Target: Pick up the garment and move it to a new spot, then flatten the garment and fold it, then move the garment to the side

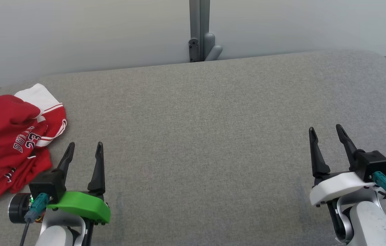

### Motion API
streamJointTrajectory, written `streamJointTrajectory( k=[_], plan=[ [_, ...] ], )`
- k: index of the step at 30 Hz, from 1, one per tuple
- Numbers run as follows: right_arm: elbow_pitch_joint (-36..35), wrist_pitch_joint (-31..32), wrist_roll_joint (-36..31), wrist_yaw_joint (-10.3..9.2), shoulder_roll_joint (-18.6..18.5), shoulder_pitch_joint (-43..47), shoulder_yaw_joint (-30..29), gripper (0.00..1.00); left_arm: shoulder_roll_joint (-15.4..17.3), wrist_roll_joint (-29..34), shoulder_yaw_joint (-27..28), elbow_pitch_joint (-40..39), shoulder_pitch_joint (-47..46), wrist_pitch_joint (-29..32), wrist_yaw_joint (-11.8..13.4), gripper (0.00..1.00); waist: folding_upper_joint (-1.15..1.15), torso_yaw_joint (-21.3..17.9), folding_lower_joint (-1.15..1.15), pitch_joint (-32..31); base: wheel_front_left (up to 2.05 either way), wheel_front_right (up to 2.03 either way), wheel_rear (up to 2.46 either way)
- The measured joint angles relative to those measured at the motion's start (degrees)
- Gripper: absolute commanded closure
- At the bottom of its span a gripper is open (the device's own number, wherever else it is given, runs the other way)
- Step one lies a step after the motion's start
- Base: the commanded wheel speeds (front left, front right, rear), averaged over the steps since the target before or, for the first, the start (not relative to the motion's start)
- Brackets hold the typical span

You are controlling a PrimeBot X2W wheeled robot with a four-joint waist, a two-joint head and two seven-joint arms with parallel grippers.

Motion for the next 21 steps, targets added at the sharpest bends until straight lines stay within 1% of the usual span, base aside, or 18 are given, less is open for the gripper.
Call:
streamJointTrajectory(
  k=[12, 21],
  plan=[
    [0.82, -0.97, -2.18, 0.01, 0.47, 0.0, -0.53, 0.0, 0.33, 2.41, -0.71, -0.62, 0.05, 0.18, 0.92, 0.0, 0.0, -0.06, 0.0, 0.26, 0.0, 0.0, 0.0],
    [1.1, -0.97, -1.16, 0.01, 0.6, -0.08, -0.6, 0.0, 0.58, 1.97, -0.73, -1.09, 0.06, 0.34, 1.16, 0.0, 0.0, 0.26, 0.0, 0.87, 0.0, 0.0, 0.0]
  ],
)
